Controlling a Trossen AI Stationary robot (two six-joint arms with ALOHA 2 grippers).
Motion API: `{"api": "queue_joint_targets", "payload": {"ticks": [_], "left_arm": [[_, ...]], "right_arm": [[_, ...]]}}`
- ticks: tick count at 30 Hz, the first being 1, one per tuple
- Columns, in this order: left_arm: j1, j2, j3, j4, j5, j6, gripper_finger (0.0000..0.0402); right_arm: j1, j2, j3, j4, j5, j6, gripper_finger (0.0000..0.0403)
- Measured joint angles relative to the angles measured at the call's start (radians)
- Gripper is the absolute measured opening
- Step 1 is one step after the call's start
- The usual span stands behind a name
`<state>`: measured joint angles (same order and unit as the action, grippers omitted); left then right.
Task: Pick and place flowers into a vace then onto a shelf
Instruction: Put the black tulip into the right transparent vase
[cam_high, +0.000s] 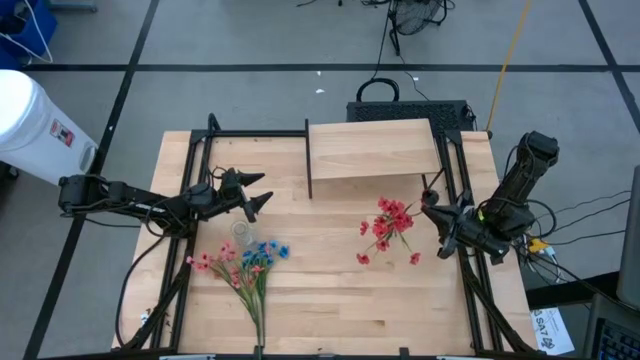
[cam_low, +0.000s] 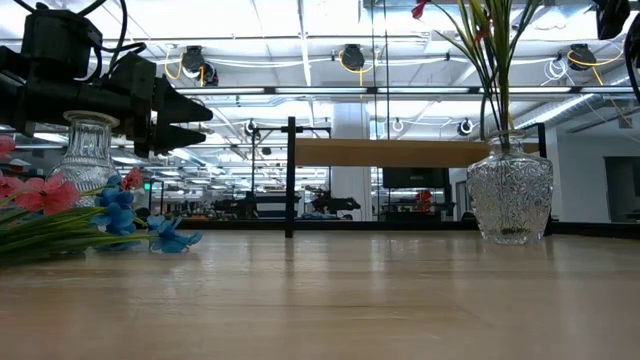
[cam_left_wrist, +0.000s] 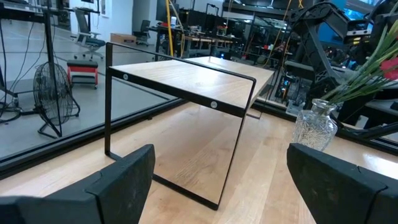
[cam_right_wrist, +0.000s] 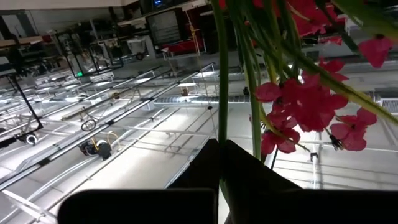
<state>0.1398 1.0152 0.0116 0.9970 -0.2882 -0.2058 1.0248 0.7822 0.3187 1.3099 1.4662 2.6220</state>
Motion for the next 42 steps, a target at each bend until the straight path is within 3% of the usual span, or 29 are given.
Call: {"api": "queue_joint_targets", "payload": {"ticks": [9,13,18,31,42], "left_arm": [[0.000,0.000,0.000,0.000,0.000,0.000,0.0365],[0.000,0.000,0.000,0.000,0.000,0.000,0.0365],[0.000,0.000,0.000,0.000,0.000,0.000,0.0365],[0.000,0.000,0.000,0.000,0.000,0.000,0.0365],[0.000,0.000,0.000,0.000,0.000,0.000,0.0365]], "right_arm": [[0.012,-0.004,0.022,0.026,-0.021,-0.080,0.0000],[0.034,-0.001,0.048,0.026,0.034,-0.115,0.0000],[0.054,0.025,0.047,-0.035,0.082,0.030,0.0000],[0.028,0.017,0.032,-0.045,0.105,-0.048,0.0001],[-0.003,0.001,-0.097,0.064,0.105,0.059,0.0007]]}}
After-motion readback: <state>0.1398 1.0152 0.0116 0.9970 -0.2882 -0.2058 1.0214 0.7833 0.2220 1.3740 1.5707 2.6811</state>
